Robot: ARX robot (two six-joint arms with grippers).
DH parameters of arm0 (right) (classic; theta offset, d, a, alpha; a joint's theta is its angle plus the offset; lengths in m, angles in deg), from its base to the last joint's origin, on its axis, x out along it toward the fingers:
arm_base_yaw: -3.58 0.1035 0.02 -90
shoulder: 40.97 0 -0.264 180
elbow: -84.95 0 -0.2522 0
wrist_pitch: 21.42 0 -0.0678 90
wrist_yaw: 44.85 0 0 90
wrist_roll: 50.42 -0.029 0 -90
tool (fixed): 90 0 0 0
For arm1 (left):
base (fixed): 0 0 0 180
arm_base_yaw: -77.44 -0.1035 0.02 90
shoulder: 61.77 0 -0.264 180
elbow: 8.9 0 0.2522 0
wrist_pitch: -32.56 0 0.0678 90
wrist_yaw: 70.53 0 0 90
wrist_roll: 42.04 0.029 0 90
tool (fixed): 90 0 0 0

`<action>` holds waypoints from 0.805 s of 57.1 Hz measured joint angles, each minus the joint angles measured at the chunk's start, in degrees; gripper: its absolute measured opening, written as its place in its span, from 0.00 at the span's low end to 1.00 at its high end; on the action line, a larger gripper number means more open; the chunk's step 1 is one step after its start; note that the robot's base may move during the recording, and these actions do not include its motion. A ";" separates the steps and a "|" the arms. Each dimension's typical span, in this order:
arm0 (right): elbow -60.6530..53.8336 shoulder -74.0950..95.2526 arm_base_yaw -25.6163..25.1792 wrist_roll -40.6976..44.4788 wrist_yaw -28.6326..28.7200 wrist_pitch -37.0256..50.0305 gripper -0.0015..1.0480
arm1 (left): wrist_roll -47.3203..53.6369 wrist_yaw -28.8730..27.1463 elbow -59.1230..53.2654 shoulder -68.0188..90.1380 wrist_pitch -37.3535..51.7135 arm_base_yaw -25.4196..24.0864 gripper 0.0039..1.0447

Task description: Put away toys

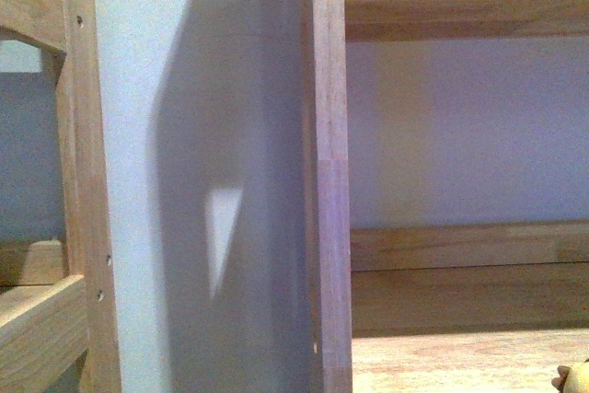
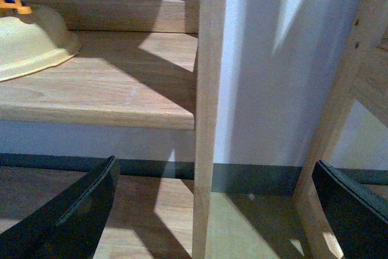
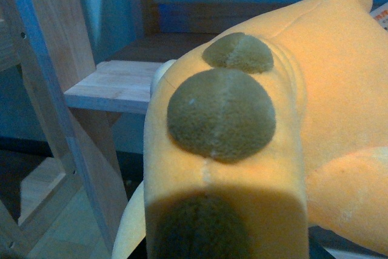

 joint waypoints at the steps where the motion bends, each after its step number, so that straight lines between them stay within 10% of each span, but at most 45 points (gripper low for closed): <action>1: 0.00 0.00 0.00 0.00 0.00 0.00 0.16 | 0.00 0.00 0.00 0.00 0.00 0.00 0.95; 19: 1.03 4.04 -7.15 0.26 17.51 10.58 0.16 | 0.00 -0.02 0.00 0.00 0.00 0.00 0.95; 46: 15.85 15.06 1.40 1.73 7.15 16.57 0.16 | 0.00 -0.02 0.00 0.00 0.00 0.00 0.95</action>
